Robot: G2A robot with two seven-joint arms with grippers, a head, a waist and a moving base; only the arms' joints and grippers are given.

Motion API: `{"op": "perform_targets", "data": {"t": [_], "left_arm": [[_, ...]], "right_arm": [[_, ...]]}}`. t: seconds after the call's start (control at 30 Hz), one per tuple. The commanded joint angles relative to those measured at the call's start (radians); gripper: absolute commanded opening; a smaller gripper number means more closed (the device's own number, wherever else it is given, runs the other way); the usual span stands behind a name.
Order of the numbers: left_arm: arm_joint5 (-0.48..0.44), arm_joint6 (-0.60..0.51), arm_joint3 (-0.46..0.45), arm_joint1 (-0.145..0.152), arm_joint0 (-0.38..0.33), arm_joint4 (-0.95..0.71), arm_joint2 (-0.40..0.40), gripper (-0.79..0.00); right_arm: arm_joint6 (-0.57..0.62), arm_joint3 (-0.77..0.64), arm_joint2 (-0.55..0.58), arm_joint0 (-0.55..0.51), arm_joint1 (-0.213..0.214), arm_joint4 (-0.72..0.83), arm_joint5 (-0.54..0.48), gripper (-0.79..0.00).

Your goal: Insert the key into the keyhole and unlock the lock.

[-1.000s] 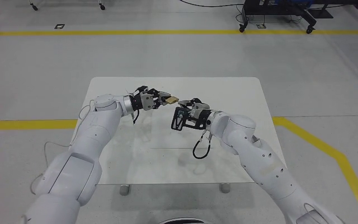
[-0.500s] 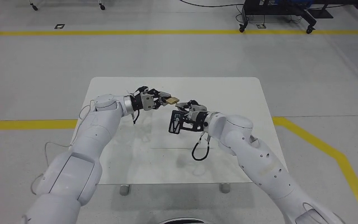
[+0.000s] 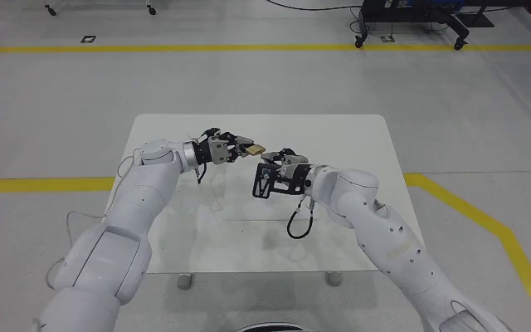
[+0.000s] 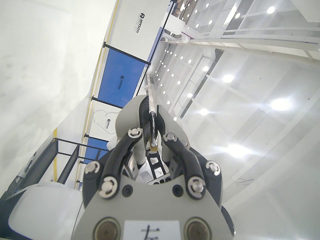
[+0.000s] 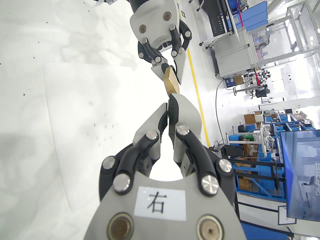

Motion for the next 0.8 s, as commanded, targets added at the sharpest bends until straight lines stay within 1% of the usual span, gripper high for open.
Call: {"op": "perform_targets", "data": {"t": [0.0,0.07,0.17,0.57,0.67,0.77], "left_arm": [[0.003,-0.002,0.001,0.000,0.000,0.001,-0.003,-0.785],[0.003,-0.006,0.001,0.000,0.000,-0.002,-0.007,-0.785],[0.010,-0.020,0.005,0.001,0.000,-0.012,-0.016,-0.785],[0.019,-0.023,0.007,0.003,0.004,-0.019,-0.022,-0.785],[0.069,-0.006,-0.032,0.007,0.034,-0.050,-0.040,-0.785],[0.112,-0.008,-0.063,0.016,0.049,-0.062,-0.056,-0.785]], "right_arm": [[-0.005,-0.004,0.006,-0.002,0.000,0.002,0.007,-0.785],[-0.031,-0.013,0.019,-0.010,0.002,0.020,0.014,-0.785],[-0.109,-0.024,0.064,-0.037,0.007,0.081,0.021,-0.785],[-0.109,-0.024,0.064,-0.037,0.007,0.081,0.021,-0.785],[-0.197,-0.026,0.096,-0.064,0.013,0.094,0.041,-0.785],[-0.273,-0.048,0.144,-0.109,0.026,0.051,0.055,-0.785]]}}
